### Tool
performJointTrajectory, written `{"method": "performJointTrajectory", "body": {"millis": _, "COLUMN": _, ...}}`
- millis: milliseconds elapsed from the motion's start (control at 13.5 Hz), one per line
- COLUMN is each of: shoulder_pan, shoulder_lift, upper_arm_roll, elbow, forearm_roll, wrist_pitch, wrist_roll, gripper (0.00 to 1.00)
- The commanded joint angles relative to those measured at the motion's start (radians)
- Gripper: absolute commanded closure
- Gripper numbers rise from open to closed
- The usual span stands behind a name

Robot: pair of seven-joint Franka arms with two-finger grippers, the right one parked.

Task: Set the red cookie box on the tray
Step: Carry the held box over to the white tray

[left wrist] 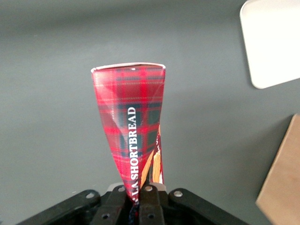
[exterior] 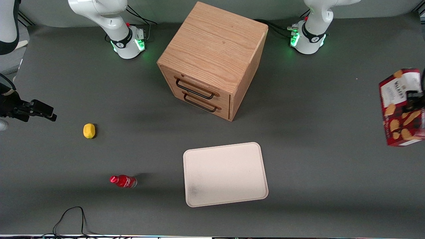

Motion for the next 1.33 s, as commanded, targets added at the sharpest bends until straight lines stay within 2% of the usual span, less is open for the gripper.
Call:
{"method": "performJointTrajectory", "body": {"millis": 0, "shoulder_pan": -0.075, "shoulder_lift": 0.128, "upper_arm_roll": -0.049, "elbow": 0.133, "forearm_roll": 0.0, "wrist_pitch": 0.038, "wrist_roll": -0.208, "gripper": 1.0}}
{"method": "performJointTrajectory", "body": {"millis": 295, "shoulder_pan": -0.246, "shoulder_lift": 0.292, "upper_arm_roll": -0.043, "elbow": 0.143, "forearm_roll": 0.013, "wrist_pitch": 0.243, "wrist_roll": -0.442, "gripper": 1.0}}
{"method": "performJointTrajectory", "body": {"millis": 665, "shoulder_pan": -0.357, "shoulder_lift": 0.514, "upper_arm_roll": -0.041, "elbow": 0.251, "forearm_roll": 0.013, "wrist_pitch": 0.349, "wrist_roll": -0.598, "gripper": 1.0}}
{"method": "performJointTrajectory", "body": {"millis": 1256, "shoulder_pan": -0.412, "shoulder_lift": 0.657, "upper_arm_roll": -0.04, "elbow": 0.24, "forearm_roll": 0.013, "wrist_pitch": 0.53, "wrist_roll": -0.77, "gripper": 1.0}}
